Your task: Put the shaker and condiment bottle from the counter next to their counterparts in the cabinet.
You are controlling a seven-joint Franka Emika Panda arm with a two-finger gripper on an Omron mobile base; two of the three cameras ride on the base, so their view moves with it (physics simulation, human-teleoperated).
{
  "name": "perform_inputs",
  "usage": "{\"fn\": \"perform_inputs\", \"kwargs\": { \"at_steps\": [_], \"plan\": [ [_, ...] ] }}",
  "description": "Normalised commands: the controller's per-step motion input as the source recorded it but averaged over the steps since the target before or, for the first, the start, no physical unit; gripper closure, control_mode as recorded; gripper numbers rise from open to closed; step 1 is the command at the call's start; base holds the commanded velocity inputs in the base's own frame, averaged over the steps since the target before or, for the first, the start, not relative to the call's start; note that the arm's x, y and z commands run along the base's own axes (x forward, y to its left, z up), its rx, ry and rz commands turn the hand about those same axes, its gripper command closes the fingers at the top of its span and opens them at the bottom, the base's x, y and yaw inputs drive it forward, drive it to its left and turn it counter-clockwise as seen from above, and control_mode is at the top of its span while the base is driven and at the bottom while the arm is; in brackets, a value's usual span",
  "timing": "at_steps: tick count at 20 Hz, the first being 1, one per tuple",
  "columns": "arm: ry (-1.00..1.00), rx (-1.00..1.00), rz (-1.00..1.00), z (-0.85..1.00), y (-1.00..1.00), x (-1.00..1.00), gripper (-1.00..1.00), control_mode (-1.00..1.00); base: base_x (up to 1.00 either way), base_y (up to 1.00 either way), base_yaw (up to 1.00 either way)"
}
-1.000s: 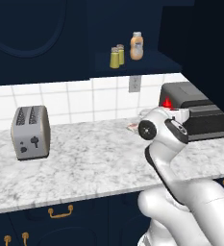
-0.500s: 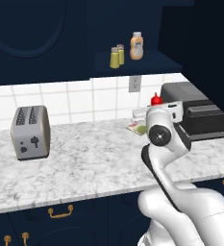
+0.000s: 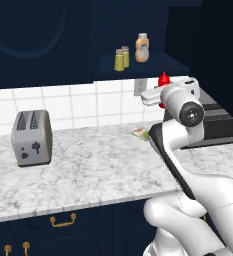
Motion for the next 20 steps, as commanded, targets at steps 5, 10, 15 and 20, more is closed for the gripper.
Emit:
{"fn": "perform_inputs", "kwargs": {
  "at_steps": [5,10,15,20],
  "plan": [
    [0.0,-0.02,0.1,0.55,0.25,-0.04,1.0,-1.0,0.0,0.0,0.0],
    [-0.01,-0.04,0.01,0.17,0.06,0.0,1.0,-1.0,0.0,0.0,0.0],
    [0.02,0.0,0.01,0.57,0.0,0.0,1.0,-1.0,0.0,0.0,0.0],
    [0.05,0.09,0.0,0.03,-0.01,0.02,1.0,-1.0,0.0,0.0,0.0]
  ]
}}
